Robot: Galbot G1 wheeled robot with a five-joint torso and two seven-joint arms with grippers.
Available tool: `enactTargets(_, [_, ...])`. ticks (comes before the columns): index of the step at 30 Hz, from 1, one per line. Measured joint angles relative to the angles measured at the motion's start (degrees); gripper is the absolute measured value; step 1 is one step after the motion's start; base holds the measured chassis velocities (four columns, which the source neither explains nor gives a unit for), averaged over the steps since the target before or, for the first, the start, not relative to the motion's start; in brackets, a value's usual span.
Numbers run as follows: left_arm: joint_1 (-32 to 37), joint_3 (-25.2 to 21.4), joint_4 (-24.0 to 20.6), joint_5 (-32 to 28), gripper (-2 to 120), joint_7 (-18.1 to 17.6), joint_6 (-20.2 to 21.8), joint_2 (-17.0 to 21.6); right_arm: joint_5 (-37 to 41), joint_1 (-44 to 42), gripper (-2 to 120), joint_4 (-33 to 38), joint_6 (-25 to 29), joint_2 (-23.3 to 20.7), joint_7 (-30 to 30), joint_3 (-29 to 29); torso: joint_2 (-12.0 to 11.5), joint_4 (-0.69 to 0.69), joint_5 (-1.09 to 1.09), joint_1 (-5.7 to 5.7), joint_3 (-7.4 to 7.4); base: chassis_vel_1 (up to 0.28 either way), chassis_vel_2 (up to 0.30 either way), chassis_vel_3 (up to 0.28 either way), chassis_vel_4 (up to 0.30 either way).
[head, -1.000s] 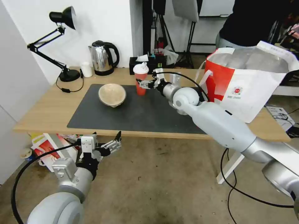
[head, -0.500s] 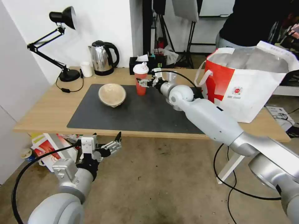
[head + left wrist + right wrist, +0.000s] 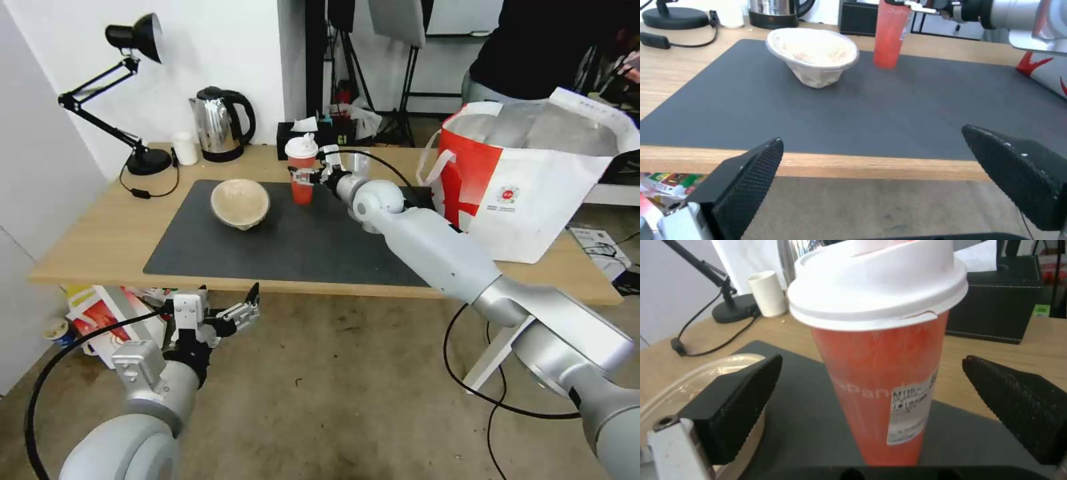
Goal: Pick up the trash from the table and place it into the takeout bag.
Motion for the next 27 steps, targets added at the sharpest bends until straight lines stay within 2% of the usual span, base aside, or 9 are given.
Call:
enactTargets(16, [-0.09,0.03,0.0,-0.08,100,0.01,-0.08,0.09,-3.0,1.09,100,-9.46,1.05,5.13,-4.08,3.14,0.0,0.0,0.0,0.0,0.0,0.0,0.0,0.0,0.0])
enactTargets(27, [0.0,0.26,0.0,-0.02,100,0.02,-0.09,-0.16,-3.54,1.16,100,-11.6,1.3,6.14,-5.8,4.03,0.0,0.01,0.0,0.0,0.0,0.0,0.0,0.0,0.0])
